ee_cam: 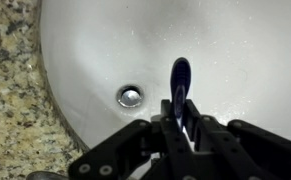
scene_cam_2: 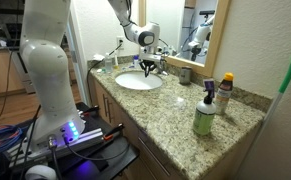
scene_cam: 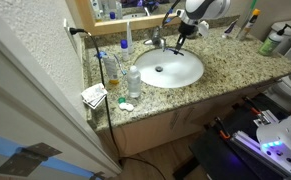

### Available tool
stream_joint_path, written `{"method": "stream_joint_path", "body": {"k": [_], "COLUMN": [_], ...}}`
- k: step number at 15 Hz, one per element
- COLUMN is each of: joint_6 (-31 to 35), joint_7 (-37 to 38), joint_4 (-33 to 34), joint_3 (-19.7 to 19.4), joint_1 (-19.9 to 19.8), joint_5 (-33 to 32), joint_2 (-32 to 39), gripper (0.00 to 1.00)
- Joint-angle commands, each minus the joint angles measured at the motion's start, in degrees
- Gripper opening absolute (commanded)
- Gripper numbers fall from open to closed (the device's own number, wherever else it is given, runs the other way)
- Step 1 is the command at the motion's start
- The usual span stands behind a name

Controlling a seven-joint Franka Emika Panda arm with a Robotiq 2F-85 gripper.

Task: Put the shaving stick on running water then put it on the counter near you

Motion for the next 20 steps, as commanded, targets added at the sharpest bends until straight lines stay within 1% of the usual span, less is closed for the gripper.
{"method": "stream_joint_path", "body": {"k": [1, 5, 6, 10, 11, 16, 17, 20], "joint_6": [1.2, 2.7, 1.4, 1.6, 1.9, 3.1, 1.7, 1.8], "joint_7": [0.6, 1.5, 1.1, 1.3, 1.3, 2.0, 1.5, 1.6], "joint_4": [0.2, 0.8, 0.2, 0.3, 0.2, 0.1, 0.3, 0.3], "joint_3": [0.5, 0.7, 0.7, 0.8, 0.8, 0.5, 0.8, 0.8], "joint_1": [-0.3, -0.3, -0.5, -0.5, -0.6, -0.4, -0.5, -0.5], "joint_5": [-0.3, -0.1, -0.5, -0.5, -0.3, -0.6, -0.5, -0.5], "joint_2": [0.6, 1.3, 0.5, 0.6, 0.7, 0.9, 0.6, 0.6], "gripper": [0.04, 0.04, 0.15, 0.15, 0.04, 0.04, 0.15, 0.15]}}
